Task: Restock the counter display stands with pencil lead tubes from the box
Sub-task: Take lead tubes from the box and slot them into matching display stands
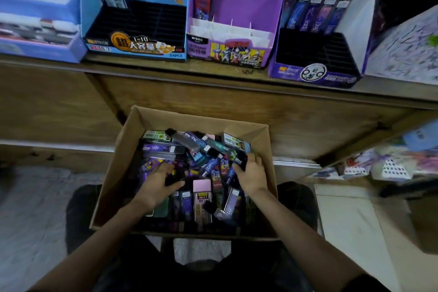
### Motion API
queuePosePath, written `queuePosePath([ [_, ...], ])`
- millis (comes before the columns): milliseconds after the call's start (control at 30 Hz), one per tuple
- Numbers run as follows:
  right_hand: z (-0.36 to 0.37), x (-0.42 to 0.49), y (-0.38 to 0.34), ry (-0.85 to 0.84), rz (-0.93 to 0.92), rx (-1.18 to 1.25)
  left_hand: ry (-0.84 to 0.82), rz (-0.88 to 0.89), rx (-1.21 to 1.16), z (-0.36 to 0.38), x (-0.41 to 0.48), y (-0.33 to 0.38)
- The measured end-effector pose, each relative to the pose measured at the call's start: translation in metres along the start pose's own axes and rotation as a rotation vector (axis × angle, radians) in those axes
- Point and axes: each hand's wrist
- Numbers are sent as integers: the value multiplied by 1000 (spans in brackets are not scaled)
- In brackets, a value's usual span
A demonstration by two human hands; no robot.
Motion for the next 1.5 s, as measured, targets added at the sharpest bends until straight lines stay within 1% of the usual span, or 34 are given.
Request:
queuePosePath([
  [67, 5, 7, 1, -34, 32, 52, 4, -37, 2, 6, 2, 4],
  [133, 11, 10, 5, -86, 34, 6, 23, -79, 35, 13, 5, 8],
  [233, 17, 10, 10, -85, 9, -31, 37, -109, 41, 20, 6, 13],
  [433, 29, -8, 19, -56, -144, -78, 56, -68, 52, 23, 5, 8],
  [567, 39, -23, 19, -61, -327, -216, 44, 0, 32, 20, 2, 8],
  [633, 42, -26, 17, -66, -344, -246, 37, 13, -33, 17, 1, 8],
  [667, 42, -27, 16, -68, -338, -219, 36, 15, -65, 16, 0, 9],
  [733, 39, -24, 12, -81, -273, -43, 33, 23, -115, 15, -3, 9],
  [833, 31, -9, 2, -96, -66, 273, 0, 27, -212, 14, -5, 9],
  [900, 27, 4, -4, -134, 56, 378, -33, 26, -288, 12, -8, 8],
  [1000, 24, 16, -7, -195, 184, 459, -102, 37, -377, 8, -13, 7],
  [1100, 21, 23, -8, -275, 241, 500, -148, 29, -433, 8, -19, 8],
  [1167, 20, 26, -10, -290, 270, 502, -148, 34, -432, 8, -20, 10],
  [1300, 24, 24, -14, -194, 323, 579, -194, 34, -460, 9, -22, 9],
  [1400, 24, 19, -13, -142, 313, 599, -249, -53, -588, 10, -24, 8],
  [1500, 21, 14, -7, -90, 311, 644, -308, -125, -604, 12, -21, 7],
])
Point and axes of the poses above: each hand's wrist, its own x-axis towards the middle knuckle, its own z-axis out of the palm, y = z × x, and after that the axes turned 9 degrees about -z, right-handed
